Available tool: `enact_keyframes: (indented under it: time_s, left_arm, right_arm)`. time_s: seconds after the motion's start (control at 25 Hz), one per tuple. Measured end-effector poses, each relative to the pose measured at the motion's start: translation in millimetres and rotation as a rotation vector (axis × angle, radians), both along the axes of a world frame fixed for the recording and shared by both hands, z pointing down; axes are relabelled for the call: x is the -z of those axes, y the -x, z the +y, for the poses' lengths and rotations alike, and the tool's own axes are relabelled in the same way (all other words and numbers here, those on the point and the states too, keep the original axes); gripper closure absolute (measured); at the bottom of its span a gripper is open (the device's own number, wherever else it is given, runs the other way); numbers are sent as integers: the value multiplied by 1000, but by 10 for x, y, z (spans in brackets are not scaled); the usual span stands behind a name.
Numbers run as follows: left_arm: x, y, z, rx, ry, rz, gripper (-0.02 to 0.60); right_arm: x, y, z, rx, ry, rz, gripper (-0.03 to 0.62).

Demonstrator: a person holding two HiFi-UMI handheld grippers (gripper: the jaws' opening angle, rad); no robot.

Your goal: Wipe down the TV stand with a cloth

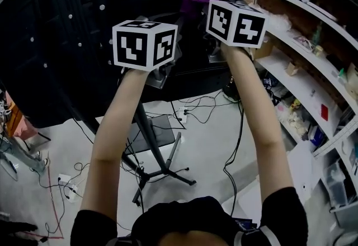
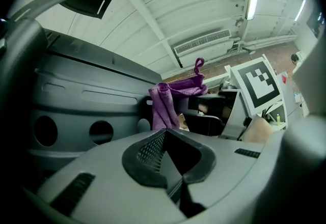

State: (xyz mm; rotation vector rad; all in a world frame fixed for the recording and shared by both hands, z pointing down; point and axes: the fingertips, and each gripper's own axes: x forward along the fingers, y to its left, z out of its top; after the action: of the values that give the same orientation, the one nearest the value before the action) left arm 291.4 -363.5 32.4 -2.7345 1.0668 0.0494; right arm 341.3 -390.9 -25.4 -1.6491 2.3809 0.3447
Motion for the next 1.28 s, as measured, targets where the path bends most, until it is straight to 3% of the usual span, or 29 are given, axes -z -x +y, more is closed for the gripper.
enact_keyframes:
  time_s: [0.2,0.44,0.64,1.0,1.28]
  left_arm:
    - [-48,-164,20,-37,6,5,575]
    - [-116,-271,209,-61,-9,-6,575]
    - [-189,-92,320,-35,-38,-14,575]
    - [-308,721,395,139,-59,-42,575]
    - [-406,1256,423,230,-23,-32,575]
  right_arm:
    - [-48,-283,-22,-63,10,-10,530]
    - [-128,-377,172,-21,7,-58,530]
    - [-189,14,393,109,-7,-60,530]
    - [-301,977,359,329,36,-47,530]
    - [-467,1597,258,420,83,-21,530]
